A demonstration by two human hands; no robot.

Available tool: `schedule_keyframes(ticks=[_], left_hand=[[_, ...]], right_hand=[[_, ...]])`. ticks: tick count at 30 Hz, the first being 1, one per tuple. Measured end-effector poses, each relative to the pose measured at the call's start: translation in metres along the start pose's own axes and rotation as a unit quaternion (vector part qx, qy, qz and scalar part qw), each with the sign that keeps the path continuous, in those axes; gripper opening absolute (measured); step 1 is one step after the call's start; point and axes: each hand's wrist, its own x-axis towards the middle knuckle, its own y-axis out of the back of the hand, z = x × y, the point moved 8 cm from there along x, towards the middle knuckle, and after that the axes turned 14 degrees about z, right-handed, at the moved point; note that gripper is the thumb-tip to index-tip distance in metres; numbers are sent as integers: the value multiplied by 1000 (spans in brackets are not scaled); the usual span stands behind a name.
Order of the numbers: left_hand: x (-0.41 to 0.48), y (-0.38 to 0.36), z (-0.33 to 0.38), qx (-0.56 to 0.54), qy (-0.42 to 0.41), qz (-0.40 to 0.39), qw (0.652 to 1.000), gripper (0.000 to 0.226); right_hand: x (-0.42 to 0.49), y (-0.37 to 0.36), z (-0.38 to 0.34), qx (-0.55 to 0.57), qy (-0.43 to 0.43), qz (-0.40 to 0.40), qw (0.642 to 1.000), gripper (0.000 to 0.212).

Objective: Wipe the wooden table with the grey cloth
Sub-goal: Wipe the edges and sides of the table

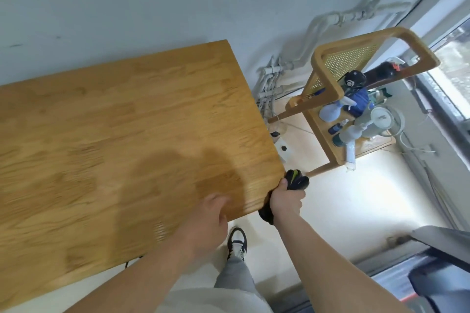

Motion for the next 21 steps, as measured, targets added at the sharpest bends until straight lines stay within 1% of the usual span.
schedule_keyframes(ticks=[3,7,9,11,13,15,18,21], left_hand=[[-8,22,-33,2,-15,4,1000,49],[-25,55,-87,-2,-44,-1,999,46],[-34,70,-117,6,-61,-11,998,44],[-45,84,-141,17,-69,-24,997,44],[-58,93,-158,20,-69,-41,997,46],[-71,97,-165,22,-74,-53,996,46],[-85,94,-164,31,-86,-61,994,45],[-89,85,-152,46,-101,-52,992,46]], right_hand=[[-42,-15,16,69,-67,46,994,65],[-145,-63,55,101,-78,45,991,58],[-208,-98,80,98,-75,23,992,58],[-260,-127,102,67,-82,-14,994,61],[-287,-135,108,67,-100,-57,991,63],[-274,-122,102,91,-105,-71,988,68],[-202,-80,78,117,-102,-47,987,70],[-136,-40,48,88,-70,-9,994,72]])
